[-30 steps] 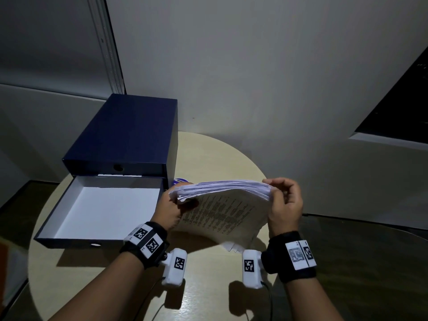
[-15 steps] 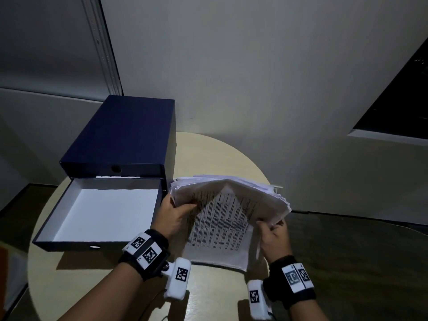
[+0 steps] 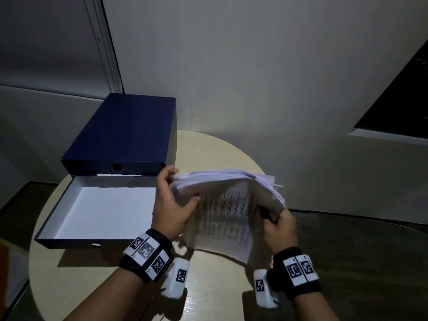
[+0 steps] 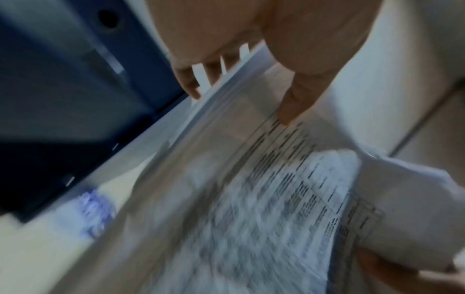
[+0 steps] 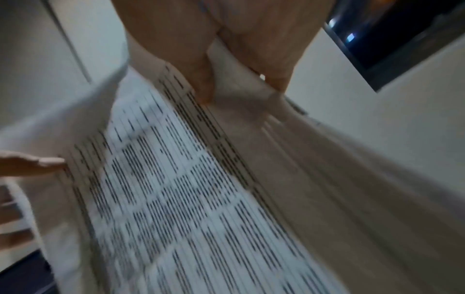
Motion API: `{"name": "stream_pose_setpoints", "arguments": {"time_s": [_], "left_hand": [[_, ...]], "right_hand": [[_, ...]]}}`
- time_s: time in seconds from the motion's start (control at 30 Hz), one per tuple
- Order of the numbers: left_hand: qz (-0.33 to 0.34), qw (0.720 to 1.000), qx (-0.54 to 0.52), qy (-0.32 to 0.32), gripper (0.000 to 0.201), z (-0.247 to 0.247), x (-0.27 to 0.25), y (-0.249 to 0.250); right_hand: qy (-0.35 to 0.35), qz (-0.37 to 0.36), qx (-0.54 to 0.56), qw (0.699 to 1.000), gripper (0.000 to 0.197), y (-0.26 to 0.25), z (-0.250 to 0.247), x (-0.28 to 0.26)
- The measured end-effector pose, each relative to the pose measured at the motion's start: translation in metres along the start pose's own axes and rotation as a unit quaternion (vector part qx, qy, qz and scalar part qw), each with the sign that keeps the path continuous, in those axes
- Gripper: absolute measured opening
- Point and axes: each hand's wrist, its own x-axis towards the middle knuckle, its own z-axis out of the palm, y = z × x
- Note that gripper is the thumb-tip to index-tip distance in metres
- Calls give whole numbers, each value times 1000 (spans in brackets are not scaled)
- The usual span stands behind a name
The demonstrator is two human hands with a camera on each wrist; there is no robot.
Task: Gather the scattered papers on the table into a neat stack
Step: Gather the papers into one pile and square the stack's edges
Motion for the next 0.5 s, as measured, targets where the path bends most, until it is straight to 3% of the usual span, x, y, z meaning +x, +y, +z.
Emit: {"name": "stream_pose_setpoints", "arguments": {"time_s": [0.07, 0.13, 0.23, 0.33, 0.4, 0.47, 0.5], "left_hand": [[97, 984, 151, -3, 87, -1, 7, 23], [162, 940, 285, -91, 73, 1, 18, 41], [120, 930, 235, -256, 39, 6, 31, 40], [72, 956, 148, -243, 32, 9, 25, 30], [22, 975, 81, -205, 41, 4, 19, 20], [-45, 984, 19, -173, 41, -3, 15, 5], [-76, 984, -25, -159, 34, -7, 12, -4]], "right_hand": [[-14, -121, -89, 989, 43, -22, -13, 12], [-78, -195, -171, 963, 51, -44, -23, 21], [-153, -255, -236, 925, 52, -61, -25, 28], [-104, -273, -237, 927, 48, -59, -29, 29], [0, -188, -223, 957, 63, -36, -40, 23], [101, 18, -112, 988, 89, -13, -58, 14], [119, 115, -29, 986, 98, -5, -65, 9]]}}
